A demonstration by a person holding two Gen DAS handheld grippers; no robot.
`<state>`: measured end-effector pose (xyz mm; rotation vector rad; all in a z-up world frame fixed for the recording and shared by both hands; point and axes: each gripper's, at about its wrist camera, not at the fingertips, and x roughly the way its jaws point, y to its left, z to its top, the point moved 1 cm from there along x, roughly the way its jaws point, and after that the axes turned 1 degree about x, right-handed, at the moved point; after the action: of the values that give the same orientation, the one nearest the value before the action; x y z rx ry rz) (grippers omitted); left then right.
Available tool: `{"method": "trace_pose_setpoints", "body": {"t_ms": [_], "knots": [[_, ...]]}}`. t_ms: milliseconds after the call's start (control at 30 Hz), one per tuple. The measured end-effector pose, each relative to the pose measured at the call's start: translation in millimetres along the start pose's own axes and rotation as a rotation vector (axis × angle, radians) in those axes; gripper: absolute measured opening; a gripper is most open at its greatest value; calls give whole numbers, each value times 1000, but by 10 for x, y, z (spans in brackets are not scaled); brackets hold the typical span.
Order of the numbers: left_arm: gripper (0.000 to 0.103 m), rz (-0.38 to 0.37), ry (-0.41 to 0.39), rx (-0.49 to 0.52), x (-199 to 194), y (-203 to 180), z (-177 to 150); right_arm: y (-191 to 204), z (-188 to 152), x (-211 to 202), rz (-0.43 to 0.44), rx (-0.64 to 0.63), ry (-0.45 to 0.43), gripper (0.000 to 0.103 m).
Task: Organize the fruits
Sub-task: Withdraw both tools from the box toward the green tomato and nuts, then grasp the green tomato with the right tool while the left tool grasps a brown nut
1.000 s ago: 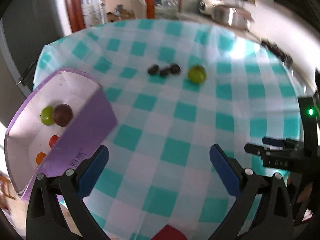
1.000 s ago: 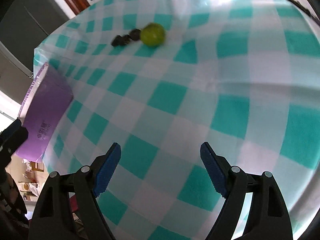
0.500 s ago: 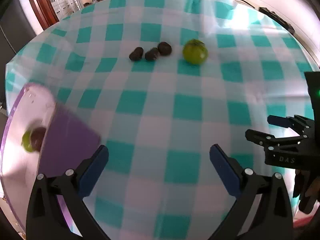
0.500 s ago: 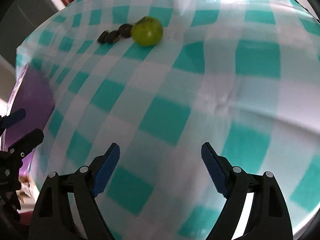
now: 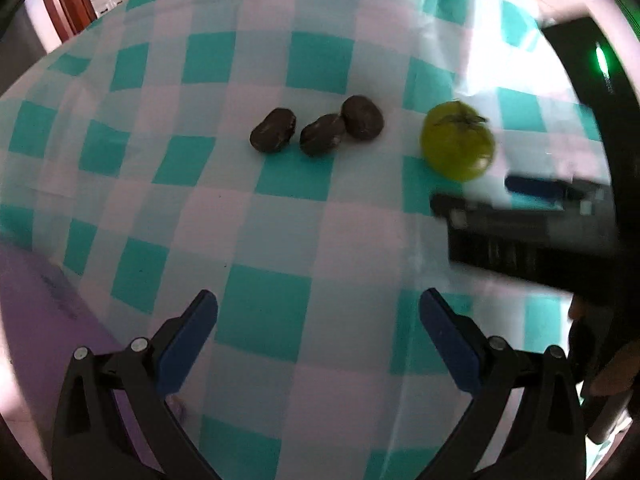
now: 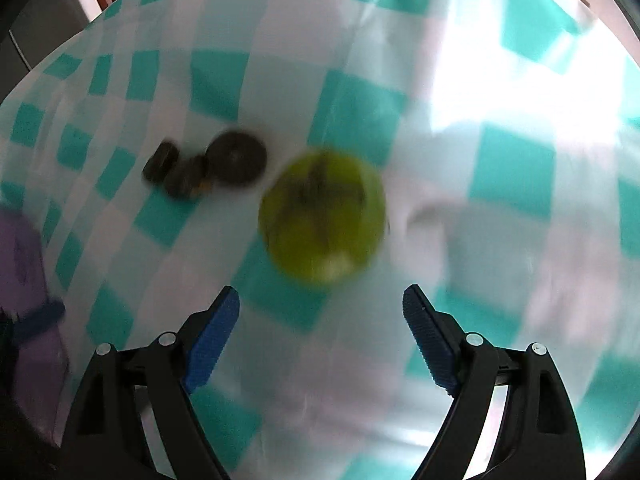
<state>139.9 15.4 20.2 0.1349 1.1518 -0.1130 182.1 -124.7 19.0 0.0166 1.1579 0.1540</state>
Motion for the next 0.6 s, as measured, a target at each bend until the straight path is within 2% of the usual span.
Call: {"method": "trace_pose_setpoints", "body": {"t_ms": [167,233,300,400,500,600], "knots": [[101,-2,9,-73,218,117,94,9,248,196,-11,9,-2,81],[101,-2,-7,-114,293,167,179,14,284,233,-19,9,-7,77],[101,-9,-22,-146,356,195,264,2,283,235,-25,14,-17,61],[101,-8,-50,-186,478,200,433,-18,239,203,-24,24,-30,61],[100,25,-72,-146,578,111,539,-262,104,67,-39,138,-69,61],[100,22,-105,-128,621,52,623,-470,-13,-37,-46,235,-78,61]]}}
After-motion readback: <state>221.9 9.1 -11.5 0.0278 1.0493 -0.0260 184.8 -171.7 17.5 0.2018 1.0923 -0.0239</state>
